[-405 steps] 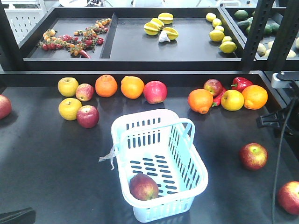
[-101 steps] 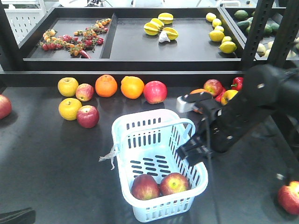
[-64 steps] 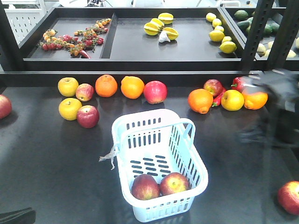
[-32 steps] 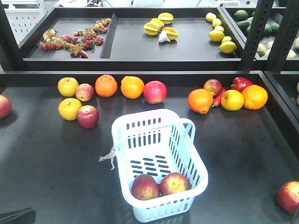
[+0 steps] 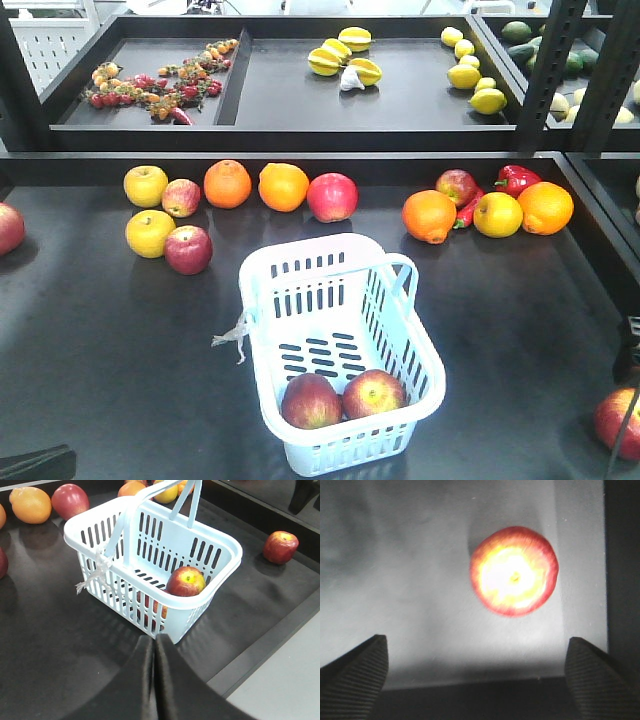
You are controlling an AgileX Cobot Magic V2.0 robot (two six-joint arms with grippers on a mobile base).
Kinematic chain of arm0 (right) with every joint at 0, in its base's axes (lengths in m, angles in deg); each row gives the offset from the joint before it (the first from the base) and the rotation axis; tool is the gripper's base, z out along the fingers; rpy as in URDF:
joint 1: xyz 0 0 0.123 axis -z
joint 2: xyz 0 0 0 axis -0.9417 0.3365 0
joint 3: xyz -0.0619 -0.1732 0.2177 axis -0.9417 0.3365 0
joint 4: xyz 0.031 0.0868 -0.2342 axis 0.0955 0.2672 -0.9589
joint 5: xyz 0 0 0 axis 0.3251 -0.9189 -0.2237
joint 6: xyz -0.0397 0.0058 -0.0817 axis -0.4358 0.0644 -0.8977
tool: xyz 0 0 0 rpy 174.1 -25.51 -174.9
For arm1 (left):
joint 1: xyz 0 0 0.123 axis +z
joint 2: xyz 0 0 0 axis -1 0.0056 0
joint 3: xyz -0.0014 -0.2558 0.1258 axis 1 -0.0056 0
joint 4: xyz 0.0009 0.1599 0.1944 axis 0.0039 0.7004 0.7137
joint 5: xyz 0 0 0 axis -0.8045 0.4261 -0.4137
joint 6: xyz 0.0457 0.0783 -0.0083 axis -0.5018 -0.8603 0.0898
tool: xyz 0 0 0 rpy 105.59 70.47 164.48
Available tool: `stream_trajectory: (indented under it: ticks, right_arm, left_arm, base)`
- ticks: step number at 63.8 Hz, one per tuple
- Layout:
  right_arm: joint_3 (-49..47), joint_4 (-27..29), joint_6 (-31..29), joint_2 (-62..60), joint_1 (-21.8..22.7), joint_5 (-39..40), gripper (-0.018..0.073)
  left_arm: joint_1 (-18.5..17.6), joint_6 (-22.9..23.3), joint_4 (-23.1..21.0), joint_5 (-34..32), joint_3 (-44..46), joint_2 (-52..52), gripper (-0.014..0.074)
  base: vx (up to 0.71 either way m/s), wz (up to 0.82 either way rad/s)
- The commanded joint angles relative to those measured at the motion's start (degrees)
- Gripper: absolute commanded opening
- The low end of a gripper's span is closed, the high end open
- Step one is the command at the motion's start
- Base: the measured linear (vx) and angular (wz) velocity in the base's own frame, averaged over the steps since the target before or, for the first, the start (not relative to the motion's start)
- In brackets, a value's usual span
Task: Pick three apples into basket with both arms
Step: 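Withdraw the right gripper from the basket toward the red apple nearest the robot, then close the right gripper on the third red apple and lift it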
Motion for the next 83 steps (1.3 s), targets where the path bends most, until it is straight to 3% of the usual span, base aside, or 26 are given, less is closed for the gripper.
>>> stream_trajectory:
  ticks: [1, 63, 74, 83]
  right_arm:
    - [-1.5, -1.2, 0.9, -0.1, 0.4, 2.1, 0.0713]
    - [-1.5, -4.5, 4.4, 17.5, 0.4, 12.7, 0.0648]
    - [-1.5, -4.3, 4.7, 17.4, 0.4, 12.7, 0.0539]
    - [-1.5, -3.5, 4.6, 15.8, 0.4, 12.2, 0.0361]
  left_arm:
    - [-0.1, 0.3, -1.4, -3.2, 1.5, 0.2, -0.0008]
    - [-0.1, 0.3, -1.4, -3.2, 1.5, 0.2, -0.0008]
    - [-0.1, 0.3, -1.4, -3.2, 1.5, 0.2, -0.0008]
    - [-0.1, 0.3, -1.4, -3.2, 1.5, 0.2, -0.0008]
  base:
    - [0.0, 0.0]
    - [0.0, 0.0]
    - [0.0, 0.0]
    - [0.0, 0.0]
